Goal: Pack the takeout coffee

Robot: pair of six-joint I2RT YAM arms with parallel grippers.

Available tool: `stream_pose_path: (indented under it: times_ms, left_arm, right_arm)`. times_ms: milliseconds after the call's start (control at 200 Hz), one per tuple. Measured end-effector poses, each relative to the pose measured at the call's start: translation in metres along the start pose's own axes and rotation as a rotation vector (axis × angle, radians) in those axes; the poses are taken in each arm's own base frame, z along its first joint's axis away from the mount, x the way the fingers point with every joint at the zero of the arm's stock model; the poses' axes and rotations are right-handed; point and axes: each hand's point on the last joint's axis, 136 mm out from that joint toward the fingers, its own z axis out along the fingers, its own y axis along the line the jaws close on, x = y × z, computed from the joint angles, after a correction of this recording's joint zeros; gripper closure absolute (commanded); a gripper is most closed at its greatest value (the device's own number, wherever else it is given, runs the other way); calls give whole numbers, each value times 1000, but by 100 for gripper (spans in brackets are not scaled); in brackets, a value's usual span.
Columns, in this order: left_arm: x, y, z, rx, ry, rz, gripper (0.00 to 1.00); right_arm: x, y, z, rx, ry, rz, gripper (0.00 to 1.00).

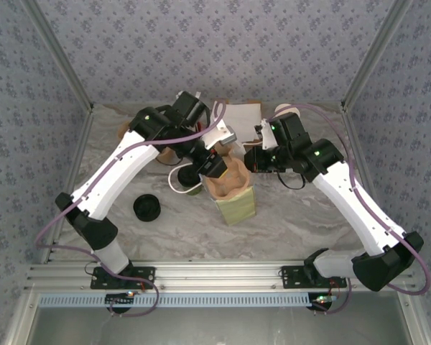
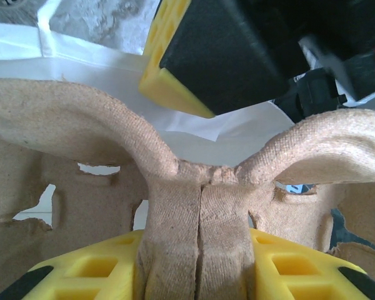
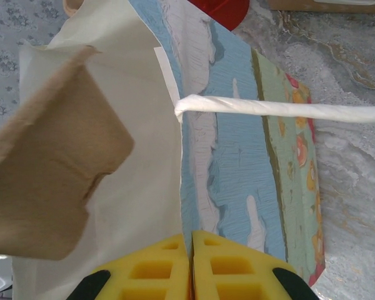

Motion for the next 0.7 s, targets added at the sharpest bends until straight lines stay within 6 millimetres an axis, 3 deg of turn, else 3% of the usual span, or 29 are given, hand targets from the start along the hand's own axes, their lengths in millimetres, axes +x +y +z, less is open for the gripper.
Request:
stream_pose_path:
  times_ms: [170,500,700]
  left_arm:
    - [2,4,7,7,33,-16,62]
    - [2,9,-9,-39,34,-1,63]
    - [4,16,-7,-62,53,7,64]
  right_arm:
    - [2,2,0,-7,7,-12,89]
    - [5,5,0,-22,23,-37,89]
    - [9,10,0,-38,37,-64,89]
